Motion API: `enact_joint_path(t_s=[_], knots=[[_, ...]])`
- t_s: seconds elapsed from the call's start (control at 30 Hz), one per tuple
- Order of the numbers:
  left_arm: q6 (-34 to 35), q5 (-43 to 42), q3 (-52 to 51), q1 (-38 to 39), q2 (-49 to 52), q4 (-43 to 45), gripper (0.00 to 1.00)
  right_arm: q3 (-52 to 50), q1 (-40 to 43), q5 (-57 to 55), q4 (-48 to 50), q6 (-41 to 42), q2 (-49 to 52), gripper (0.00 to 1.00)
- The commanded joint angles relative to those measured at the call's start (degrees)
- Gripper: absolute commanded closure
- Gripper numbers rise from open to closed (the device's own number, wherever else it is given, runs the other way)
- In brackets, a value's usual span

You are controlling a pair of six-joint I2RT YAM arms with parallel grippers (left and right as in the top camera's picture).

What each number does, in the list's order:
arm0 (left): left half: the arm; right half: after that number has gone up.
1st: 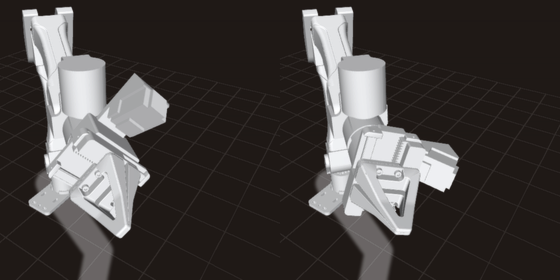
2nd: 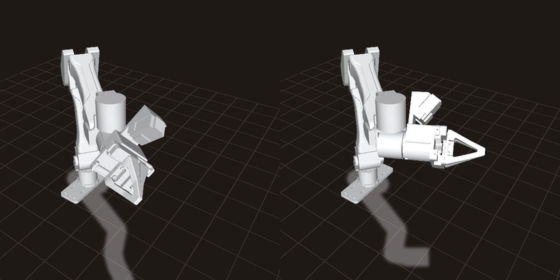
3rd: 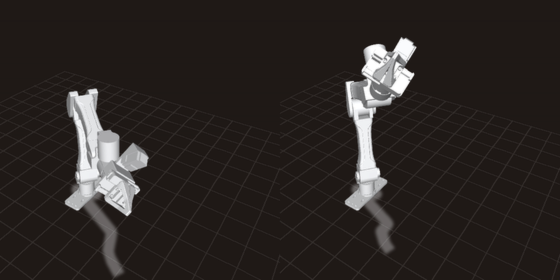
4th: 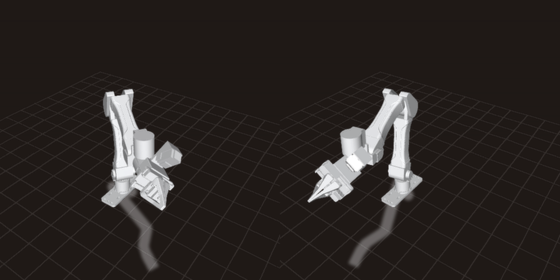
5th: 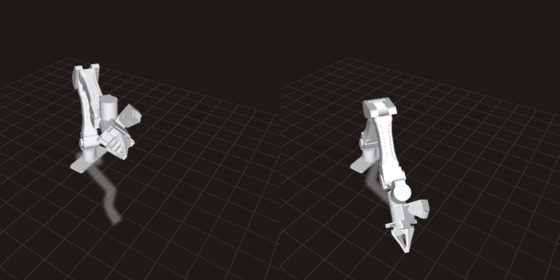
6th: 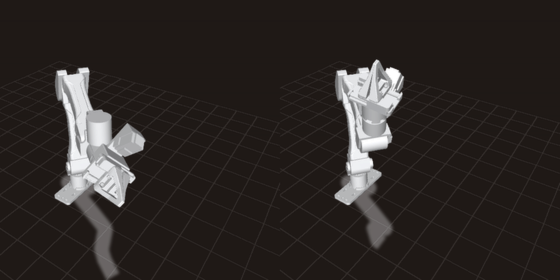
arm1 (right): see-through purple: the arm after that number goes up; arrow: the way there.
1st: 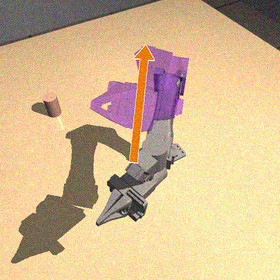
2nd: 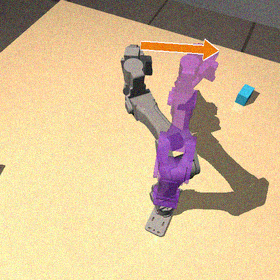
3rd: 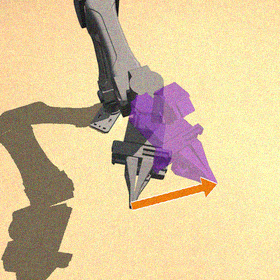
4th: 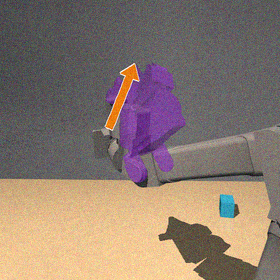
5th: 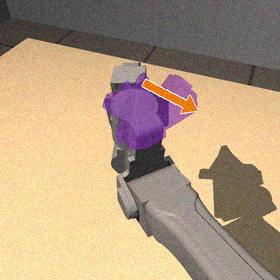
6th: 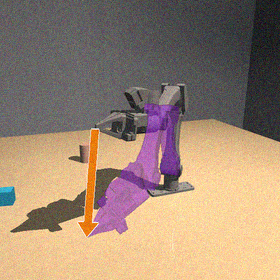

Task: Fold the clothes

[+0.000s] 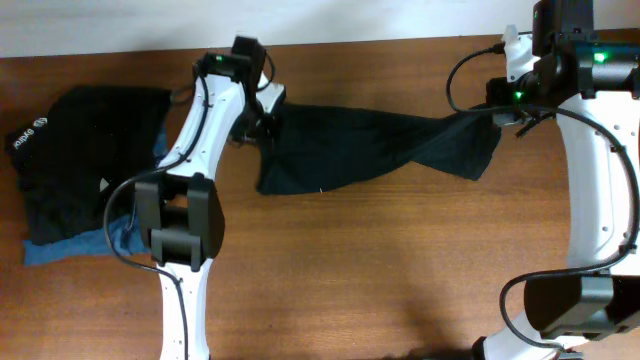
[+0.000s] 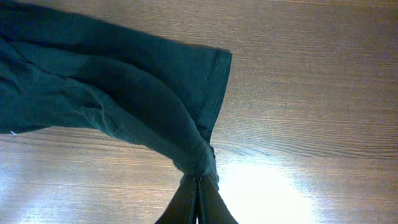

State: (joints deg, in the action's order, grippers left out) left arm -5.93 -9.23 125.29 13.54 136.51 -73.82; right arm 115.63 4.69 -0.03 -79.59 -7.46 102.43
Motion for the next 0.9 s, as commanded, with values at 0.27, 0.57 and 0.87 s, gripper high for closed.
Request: enact_joint_path(t_s=[0.27,0.57,0.87], knots=[[0.6,-6.3,-7.0,-0.2,0.8,8.9,0.54,1.0,0.3,-0.7,-0.2,0.5,-1.5,0.96],[0.8,-6.0,-7.0,-0.2,3.4,13.3,0.54,1.0,0.3,-0.7,-0.4,0.4,-1.5,0.96],[0.8,-6.0,-7.0,-0.2,3.4,12.9,0.53,1.0,0.3,-0.7,-0.4,0.4,-1.5,0.96]])
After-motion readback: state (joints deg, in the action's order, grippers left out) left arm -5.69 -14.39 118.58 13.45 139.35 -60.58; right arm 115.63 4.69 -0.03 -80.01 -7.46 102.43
